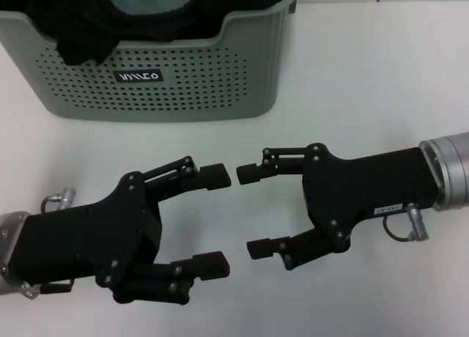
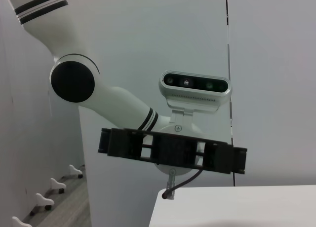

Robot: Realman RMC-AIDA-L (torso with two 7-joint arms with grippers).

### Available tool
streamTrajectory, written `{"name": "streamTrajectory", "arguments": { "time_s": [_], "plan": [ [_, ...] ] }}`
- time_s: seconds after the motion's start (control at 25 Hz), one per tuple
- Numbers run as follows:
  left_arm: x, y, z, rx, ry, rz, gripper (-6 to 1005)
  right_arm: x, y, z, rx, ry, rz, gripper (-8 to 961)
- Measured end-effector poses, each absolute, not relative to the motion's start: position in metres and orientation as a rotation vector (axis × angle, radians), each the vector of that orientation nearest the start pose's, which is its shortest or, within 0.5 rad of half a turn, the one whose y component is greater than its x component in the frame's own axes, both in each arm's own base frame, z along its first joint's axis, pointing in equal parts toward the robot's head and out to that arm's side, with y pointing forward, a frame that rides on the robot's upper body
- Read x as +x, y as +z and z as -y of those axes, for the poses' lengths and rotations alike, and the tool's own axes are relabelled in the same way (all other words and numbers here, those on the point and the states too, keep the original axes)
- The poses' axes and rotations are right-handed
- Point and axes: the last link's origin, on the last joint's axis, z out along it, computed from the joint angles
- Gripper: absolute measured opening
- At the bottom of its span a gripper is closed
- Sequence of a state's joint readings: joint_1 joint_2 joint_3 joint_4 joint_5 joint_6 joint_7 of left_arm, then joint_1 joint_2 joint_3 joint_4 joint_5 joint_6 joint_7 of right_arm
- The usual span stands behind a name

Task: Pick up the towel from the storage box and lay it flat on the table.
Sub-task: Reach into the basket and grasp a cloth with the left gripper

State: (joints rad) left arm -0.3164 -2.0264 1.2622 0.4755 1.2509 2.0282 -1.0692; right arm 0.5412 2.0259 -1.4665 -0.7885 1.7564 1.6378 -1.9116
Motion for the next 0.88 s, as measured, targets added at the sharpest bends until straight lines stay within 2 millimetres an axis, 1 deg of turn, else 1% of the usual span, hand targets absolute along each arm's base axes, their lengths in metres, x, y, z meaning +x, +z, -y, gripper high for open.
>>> {"name": "streamTrajectory", "arguments": {
  "time_s": [0.44,0.52,0.56,0.68,0.76,0.84,0.88],
  "plan": [
    [-0.236,0.002,-0.219,-2.75,-1.62,0.276,886,0.156,-0.039,-0.294,-3.114,1.037,0.083,870],
    [-0.236,0.004,-0.221,-2.724,-1.626,0.273,886,0.156,-0.038,-0.295,-3.112,1.038,0.081,870],
    [-0.237,0.007,-0.224,-2.691,-1.632,0.268,886,0.157,-0.038,-0.295,-3.111,1.038,0.078,870],
    [-0.241,0.027,-0.238,-2.484,-1.668,0.271,885,0.158,-0.038,-0.296,-3.105,1.034,0.064,870],
    [-0.245,0.042,-0.248,-2.315,-1.692,0.286,885,0.16,-0.039,-0.296,-3.099,1.026,0.052,870],
    [-0.251,0.054,-0.26,-2.157,-1.681,0.309,885,0.163,-0.04,-0.295,-3.091,1.018,0.036,870],
    [-0.252,0.056,-0.263,-2.126,-1.675,0.314,885,0.165,-0.041,-0.295,-3.086,1.014,0.03,870]
  ]
}}
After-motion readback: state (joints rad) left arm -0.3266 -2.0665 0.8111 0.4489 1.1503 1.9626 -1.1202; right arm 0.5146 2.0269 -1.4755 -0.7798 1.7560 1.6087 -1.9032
